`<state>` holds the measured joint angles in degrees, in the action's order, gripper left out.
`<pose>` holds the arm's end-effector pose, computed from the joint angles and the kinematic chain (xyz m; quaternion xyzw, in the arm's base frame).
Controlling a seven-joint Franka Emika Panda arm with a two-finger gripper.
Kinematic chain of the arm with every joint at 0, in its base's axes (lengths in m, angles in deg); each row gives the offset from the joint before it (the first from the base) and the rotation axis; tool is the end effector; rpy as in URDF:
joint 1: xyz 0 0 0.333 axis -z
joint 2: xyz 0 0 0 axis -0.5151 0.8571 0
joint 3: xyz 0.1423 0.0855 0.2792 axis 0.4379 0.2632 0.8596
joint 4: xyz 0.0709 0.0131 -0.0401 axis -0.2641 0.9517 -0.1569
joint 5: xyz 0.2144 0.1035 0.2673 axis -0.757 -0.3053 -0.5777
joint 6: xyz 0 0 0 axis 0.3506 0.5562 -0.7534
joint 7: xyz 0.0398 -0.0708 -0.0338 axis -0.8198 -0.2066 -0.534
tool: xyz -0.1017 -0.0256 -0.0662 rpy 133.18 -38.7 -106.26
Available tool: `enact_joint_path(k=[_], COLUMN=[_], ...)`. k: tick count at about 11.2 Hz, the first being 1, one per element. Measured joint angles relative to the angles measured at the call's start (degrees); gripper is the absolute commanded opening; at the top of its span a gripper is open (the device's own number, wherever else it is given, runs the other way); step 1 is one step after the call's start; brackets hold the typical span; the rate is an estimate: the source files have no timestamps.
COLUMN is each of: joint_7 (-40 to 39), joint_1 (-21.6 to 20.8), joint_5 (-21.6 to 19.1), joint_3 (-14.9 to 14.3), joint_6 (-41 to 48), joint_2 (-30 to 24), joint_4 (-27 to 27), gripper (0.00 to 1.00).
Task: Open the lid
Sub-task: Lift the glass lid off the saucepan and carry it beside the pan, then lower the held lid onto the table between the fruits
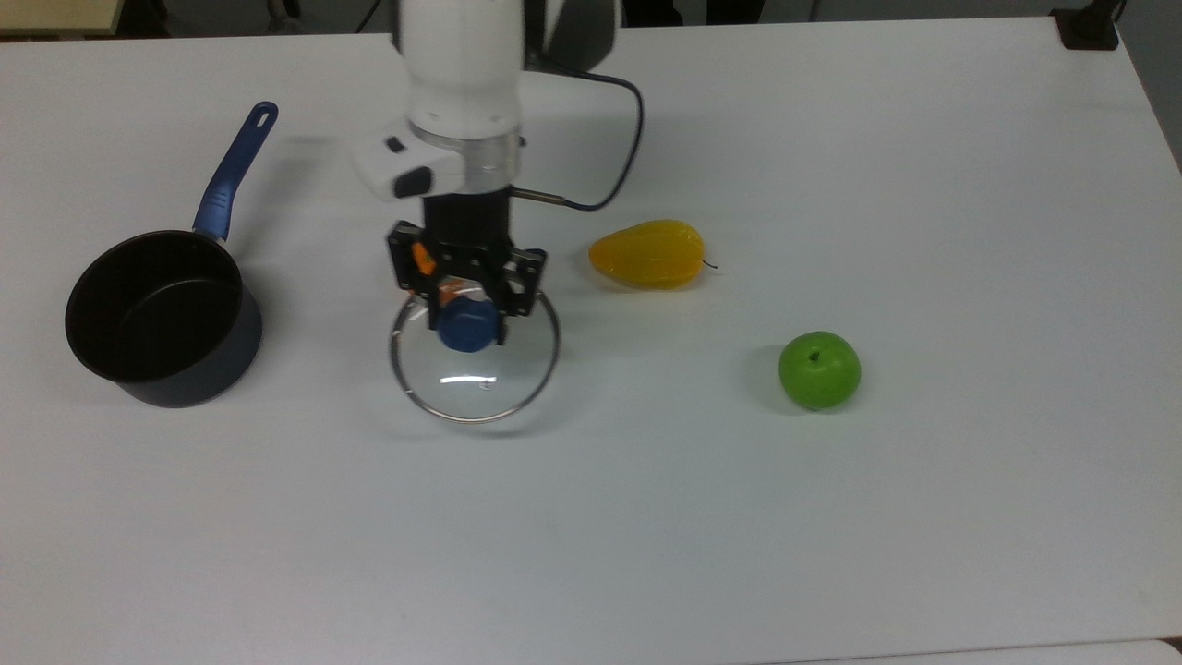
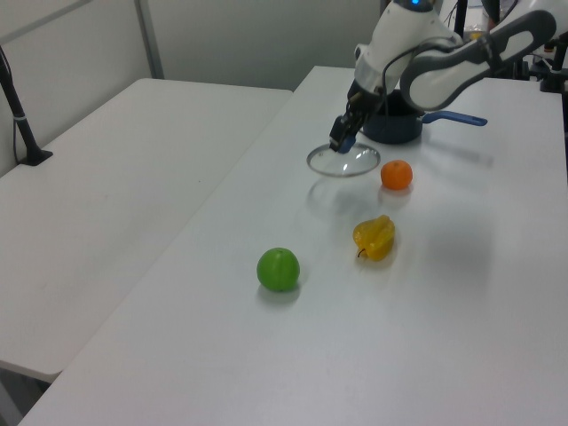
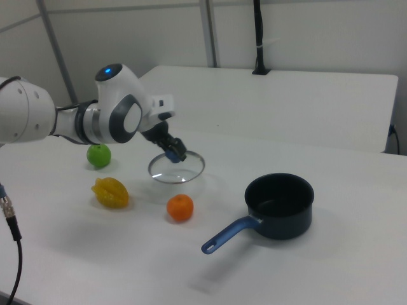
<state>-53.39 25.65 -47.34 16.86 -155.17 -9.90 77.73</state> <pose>0.6588 0.0526 0.4093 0.9714 -0.0870 0.2209 0.0088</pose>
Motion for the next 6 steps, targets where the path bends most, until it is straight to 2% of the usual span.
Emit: enact_joint_path(k=[3,6], joint_7=[4.20,7.54], joint_1=[-3.72,-4.42], joint_5=[3.03,4.46], joint_3=[0.02,0.02], joint_6=[0.00,-1.34], joint_2=[3.03,4.54], joint_4=[-0.01,-0.16], gripper=[0.57,0.59])
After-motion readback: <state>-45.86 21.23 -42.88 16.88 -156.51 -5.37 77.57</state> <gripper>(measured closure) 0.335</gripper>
